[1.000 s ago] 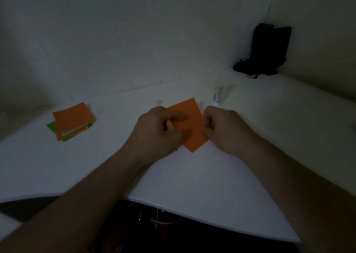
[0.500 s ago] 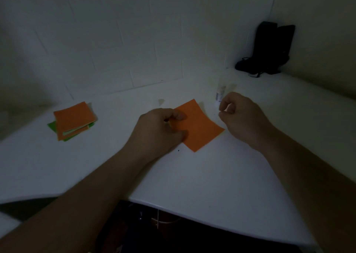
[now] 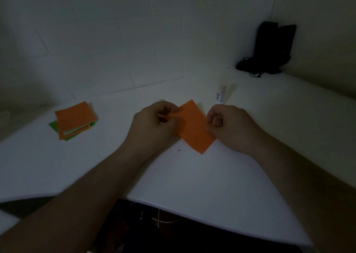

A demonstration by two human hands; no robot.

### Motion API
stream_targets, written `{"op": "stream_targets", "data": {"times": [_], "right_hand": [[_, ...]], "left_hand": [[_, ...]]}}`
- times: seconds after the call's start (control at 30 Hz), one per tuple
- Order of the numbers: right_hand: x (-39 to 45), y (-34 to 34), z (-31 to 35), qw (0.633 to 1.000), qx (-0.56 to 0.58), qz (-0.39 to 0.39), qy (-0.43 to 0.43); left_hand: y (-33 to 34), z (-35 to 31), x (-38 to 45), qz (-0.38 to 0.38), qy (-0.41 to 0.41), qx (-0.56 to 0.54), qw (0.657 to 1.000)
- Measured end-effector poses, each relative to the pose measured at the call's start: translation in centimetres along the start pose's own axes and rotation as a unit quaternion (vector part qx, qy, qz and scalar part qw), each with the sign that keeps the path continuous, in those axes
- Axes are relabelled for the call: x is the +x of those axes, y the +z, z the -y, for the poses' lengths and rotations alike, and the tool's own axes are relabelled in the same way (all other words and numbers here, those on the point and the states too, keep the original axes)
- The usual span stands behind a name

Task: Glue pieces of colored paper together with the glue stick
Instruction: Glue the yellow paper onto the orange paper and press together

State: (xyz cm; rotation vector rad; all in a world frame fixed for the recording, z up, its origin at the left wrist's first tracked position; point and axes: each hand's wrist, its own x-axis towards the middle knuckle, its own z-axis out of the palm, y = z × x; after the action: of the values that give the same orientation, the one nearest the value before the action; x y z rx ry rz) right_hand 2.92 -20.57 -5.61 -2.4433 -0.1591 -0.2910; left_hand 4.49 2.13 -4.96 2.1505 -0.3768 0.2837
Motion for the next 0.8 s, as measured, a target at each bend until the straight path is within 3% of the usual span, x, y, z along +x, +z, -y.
{"op": "stream_targets", "data": {"times": [0.43, 0.53, 0.67, 0.8], "right_hand": [[0.0, -0.3, 0.3, 0.999, -0.008, -0.033, -0.001], [0.2, -0.6, 0.4, 0.994, 0.077, -0.055, 0.058], [0.7, -1.4, 0.6, 0.971, 0.179, -0.048, 0.148], [0.7, -2.6, 0.8, 0.915, 0.367, 0.017, 0.166]], "left_hand": [[-0.3, -0.2, -0.1, -0.027, -0.024, -0.150, 0.988], [-0.5, -0.1, 0.0, -0.041, -0.038, -0.241, 0.969], [-0.5, 0.3, 0.3, -0.051, -0.050, -0.284, 0.956], [-0.8, 0.6, 0.5, -0.069, -0.069, -0.306, 0.947]]}}
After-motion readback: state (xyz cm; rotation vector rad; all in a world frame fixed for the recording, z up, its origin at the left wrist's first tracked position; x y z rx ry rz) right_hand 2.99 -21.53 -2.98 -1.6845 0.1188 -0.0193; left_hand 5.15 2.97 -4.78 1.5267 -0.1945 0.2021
